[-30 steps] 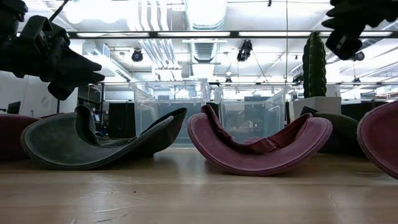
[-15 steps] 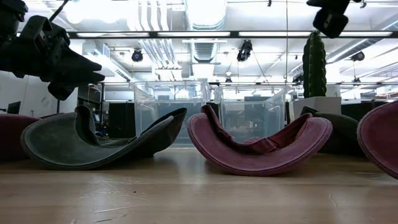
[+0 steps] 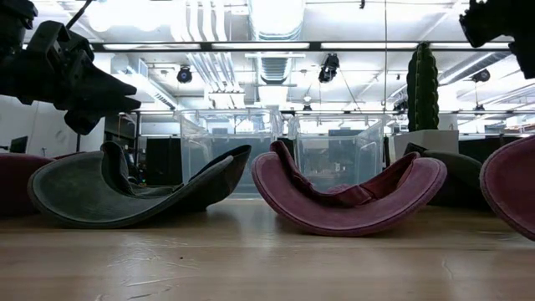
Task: Pick & Place hat
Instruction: Put the right black cap into the left transparent bin
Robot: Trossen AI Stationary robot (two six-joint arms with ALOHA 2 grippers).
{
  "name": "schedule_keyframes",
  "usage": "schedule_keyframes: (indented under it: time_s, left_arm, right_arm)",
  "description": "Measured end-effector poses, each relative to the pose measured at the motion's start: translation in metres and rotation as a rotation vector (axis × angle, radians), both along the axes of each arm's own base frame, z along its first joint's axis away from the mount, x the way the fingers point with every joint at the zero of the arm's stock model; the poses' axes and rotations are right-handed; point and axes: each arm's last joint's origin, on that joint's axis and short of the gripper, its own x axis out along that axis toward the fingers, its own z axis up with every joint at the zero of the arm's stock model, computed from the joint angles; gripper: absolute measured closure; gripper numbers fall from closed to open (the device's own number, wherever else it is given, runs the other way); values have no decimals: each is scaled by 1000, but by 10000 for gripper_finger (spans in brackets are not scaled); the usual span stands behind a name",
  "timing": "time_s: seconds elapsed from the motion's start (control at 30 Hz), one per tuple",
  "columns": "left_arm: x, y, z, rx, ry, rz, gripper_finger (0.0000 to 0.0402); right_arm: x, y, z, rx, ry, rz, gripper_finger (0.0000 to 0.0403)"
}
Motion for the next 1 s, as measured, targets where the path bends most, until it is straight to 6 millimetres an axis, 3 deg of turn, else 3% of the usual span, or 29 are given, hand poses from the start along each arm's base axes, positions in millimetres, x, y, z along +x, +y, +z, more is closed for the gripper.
schedule_keyframes:
  time_s: [0.27,0.5,0.7,1.0]
  left_arm:
    - [0,0,0,0,0,0,245]
    - [0,0,0,0,0,0,245]
    - [0,0,0,0,0,0,245]
    - [0,0,0,0,0,1,245]
  right_arm:
    - [0,0,-8,45,38,-130,251]
    - [5,1,-32,112,128,-290,186]
    - [7,1,-50,122,210,-380,162]
    - [20,8,-58,139,252,-460,154]
